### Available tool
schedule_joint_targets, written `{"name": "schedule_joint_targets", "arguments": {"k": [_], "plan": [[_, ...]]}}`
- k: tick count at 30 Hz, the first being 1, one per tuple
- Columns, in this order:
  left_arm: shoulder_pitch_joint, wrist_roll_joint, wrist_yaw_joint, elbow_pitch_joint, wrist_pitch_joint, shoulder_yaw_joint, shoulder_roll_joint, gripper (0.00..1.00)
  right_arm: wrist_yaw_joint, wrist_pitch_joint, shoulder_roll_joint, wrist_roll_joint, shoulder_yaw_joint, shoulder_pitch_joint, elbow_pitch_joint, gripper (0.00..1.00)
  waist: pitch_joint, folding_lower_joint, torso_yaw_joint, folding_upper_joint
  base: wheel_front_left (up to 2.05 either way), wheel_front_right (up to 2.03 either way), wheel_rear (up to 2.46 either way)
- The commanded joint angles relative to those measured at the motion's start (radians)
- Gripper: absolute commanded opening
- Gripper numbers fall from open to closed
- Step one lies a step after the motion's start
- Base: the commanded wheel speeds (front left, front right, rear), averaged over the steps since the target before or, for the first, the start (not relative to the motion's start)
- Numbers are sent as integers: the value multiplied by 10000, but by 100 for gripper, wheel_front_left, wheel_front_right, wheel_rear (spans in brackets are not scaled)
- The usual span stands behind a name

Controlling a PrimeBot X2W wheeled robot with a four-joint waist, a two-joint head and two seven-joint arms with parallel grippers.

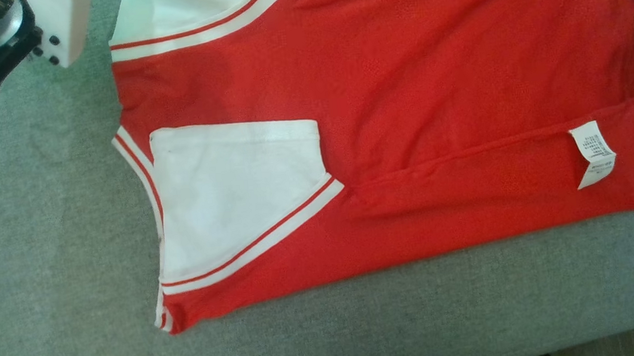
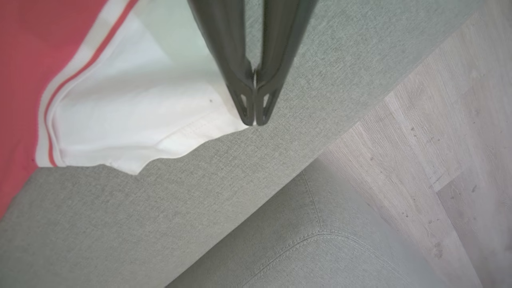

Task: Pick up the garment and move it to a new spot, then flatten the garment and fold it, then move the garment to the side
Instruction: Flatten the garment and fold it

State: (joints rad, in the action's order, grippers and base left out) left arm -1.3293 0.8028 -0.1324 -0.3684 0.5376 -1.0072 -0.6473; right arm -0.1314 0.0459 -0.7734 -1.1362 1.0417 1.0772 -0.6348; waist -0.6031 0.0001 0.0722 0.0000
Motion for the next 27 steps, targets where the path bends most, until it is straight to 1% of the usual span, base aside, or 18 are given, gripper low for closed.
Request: {"name": "schedule_joint_targets", "arguments": {"k": [1,4,10,15,16,21,27], "plan": [[-632,80,18,145,-141,379,-409,0,7,61,-466,-181,190,-276,134,0,11,-1,-9,0,0,0,0],[-676,-5,18,110,-545,322,-451,0,7,-212,-632,-402,330,-114,355,0,50,-1,-18,0,0,0,0],[-947,-533,18,-174,-1752,350,-450,0,7,-960,-920,-611,598,287,650,0,194,-1,-53,0,0,0,0],[-1256,-904,24,-476,-2805,489,-339,0,7,-1953,-1113,-596,694,696,714,0,322,-1,-116,0,0,0,0],[-1369,-984,31,-572,-3213,581,-274,0,7,-2340,-1177,-591,711,829,696,0,382,-1,-163,0,0,0,0],[-1194,-759,27,-605,-3598,587,-244,0,7,-2795,-1372,-634,896,811,790,0,603,-1,-286,0,0,0,0],[-252,-482,37,205,-3964,380,-617,0,7,-3018,-1690,-715,1003,195,1100,0,969,-1,-487,0,0,0,0]]}}
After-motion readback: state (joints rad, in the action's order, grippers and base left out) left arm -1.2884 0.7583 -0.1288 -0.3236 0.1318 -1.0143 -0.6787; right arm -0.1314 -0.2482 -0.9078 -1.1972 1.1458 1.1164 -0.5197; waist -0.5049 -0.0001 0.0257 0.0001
